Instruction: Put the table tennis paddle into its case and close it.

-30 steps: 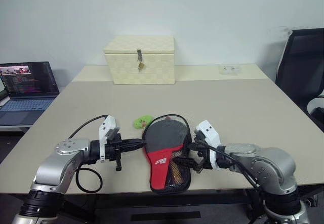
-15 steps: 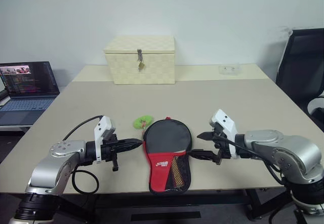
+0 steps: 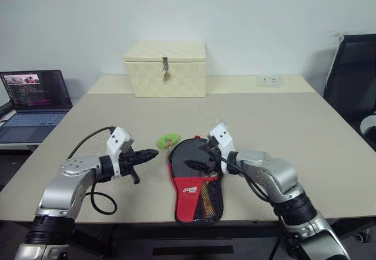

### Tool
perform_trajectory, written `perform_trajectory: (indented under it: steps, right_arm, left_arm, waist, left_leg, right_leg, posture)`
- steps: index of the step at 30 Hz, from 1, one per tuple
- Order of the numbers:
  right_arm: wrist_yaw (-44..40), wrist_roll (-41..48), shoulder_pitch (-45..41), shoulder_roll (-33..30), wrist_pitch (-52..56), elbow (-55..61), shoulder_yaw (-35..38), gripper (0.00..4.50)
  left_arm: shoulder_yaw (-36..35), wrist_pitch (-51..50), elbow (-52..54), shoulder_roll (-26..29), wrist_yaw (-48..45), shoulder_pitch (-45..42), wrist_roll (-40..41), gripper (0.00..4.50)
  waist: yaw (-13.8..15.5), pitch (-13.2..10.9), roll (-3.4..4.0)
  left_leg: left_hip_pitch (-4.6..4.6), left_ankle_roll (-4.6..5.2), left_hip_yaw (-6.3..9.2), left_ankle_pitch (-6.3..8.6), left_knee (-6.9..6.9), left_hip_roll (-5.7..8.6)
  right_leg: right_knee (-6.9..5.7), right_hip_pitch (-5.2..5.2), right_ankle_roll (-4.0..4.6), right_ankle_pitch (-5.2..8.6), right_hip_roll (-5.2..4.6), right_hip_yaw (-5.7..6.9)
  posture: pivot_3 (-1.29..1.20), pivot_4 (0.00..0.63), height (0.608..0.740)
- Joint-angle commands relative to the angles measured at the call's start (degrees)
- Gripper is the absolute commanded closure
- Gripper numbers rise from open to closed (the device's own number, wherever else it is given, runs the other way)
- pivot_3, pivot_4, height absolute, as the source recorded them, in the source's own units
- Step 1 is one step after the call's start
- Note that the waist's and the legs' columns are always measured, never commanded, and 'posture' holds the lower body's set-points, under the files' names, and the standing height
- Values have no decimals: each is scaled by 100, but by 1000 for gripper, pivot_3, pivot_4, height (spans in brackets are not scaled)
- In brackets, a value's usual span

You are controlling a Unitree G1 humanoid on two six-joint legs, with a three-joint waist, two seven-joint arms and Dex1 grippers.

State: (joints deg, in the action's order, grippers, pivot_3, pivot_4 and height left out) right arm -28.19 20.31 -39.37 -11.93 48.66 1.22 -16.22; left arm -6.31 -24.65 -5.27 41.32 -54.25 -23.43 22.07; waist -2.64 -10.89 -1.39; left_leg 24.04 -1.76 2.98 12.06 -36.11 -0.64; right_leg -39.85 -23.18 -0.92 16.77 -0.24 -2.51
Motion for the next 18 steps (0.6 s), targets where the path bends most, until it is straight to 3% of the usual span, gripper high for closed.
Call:
perform_trajectory:
  steps: [1,6,15,18]
  right_arm:
    - [57,-222,13,175,-248,-108,-100,37]
    - [80,-416,68,293,-264,-182,-123,0]
    - [113,-596,97,457,-177,-176,-104,0]
    - [139,-614,109,488,-149,-143,-88,0]
  left_arm:
    - [-92,71,-240,-80,453,-317,-224,4500]
    - [14,331,-1056,-379,922,-916,-575,3319]
    - [407,1188,-4075,-1139,1293,-2776,-1336,203]
    - [452,1332,-5081,-1320,1285,-3298,-1513,59]
  waist:
    - [4,0,0]
    - [28,0,-1]
    - [71,2,-3]
    - [71,2,-3]
  left_leg:
    - [0,0,2,0,0,-1]
    - [-5,0,3,0,-3,-6]
    - [1,-1,-7,-1,-6,1]
    - [2,-1,-10,-1,-6,2]
  right_leg:
    - [0,0,0,0,-1,1]
    - [-11,0,2,0,-1,7]
    - [-9,0,2,-1,9,14]
    - [-9,-1,2,-1,10,15]
  posture:
    - [0,150,740]
    - [0,150,740]
    - [0,150,740]
    - [0,150,740]
